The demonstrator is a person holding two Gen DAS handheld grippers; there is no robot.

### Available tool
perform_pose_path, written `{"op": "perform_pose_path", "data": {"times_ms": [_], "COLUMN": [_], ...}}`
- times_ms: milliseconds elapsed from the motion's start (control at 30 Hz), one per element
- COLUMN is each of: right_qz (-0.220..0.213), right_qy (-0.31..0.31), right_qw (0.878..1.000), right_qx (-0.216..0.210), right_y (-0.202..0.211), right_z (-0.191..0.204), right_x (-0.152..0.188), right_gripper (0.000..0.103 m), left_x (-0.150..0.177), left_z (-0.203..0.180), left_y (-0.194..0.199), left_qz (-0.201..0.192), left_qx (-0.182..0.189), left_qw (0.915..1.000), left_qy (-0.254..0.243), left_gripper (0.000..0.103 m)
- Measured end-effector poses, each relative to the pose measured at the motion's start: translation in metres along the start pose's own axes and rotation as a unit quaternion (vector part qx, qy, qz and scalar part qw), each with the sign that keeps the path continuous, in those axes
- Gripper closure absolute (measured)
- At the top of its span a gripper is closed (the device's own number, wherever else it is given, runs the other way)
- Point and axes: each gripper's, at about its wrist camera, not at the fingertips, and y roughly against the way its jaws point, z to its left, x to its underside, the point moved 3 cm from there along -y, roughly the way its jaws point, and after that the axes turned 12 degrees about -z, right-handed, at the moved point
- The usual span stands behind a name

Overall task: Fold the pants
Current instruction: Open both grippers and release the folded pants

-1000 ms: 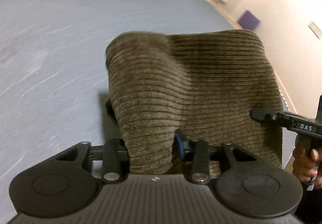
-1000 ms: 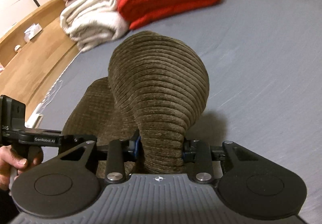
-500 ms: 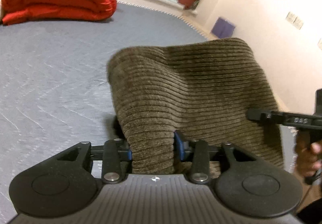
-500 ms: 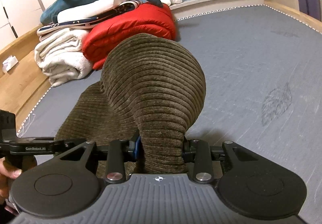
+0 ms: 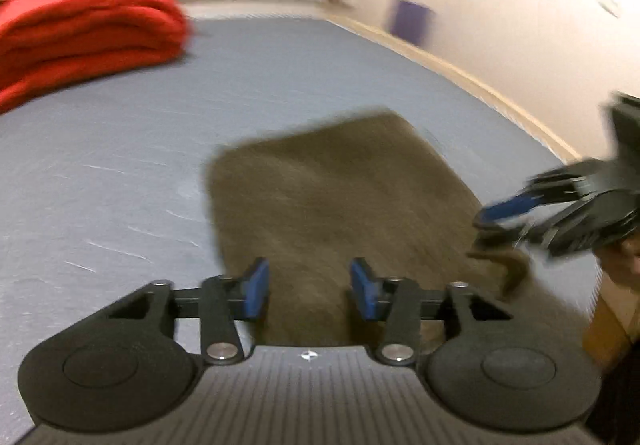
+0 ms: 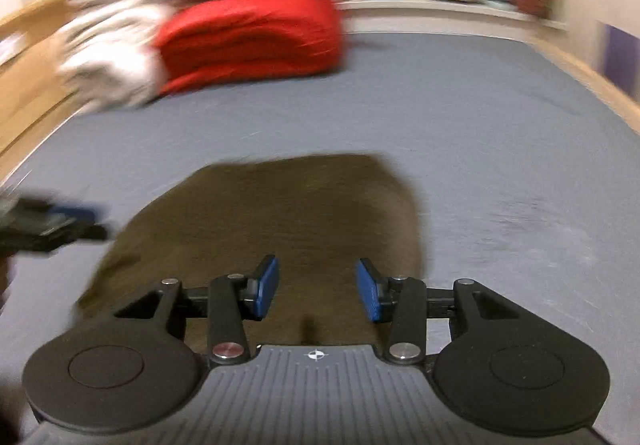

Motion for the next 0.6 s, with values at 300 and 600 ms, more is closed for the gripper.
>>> {"op": "perform_pose_path", "data": {"times_ms": [300, 600], "right_qz": [0.084, -0.092], "right_qy": [0.06, -0.042], "right_qw": [0.994, 0.982], "right_qx": [-0.046, 0.162], "right_y": [-0.013, -0.052], "right_z": [0.004, -0.055], "right_x": [0.028, -0.031], "right_gripper": [0.058, 0.041], "left_x": [0.015, -0.018], "left_z": [-0.004, 0.02], "left_y": [-0.019, -0.027], "left_qz": [0.078, -0.033], "left_qx": [0.01, -0.064], "left_qw": [0.9963, 0.996], "left_qy": [-0.035, 0.053], "left_gripper": [0.059, 0.061]}}
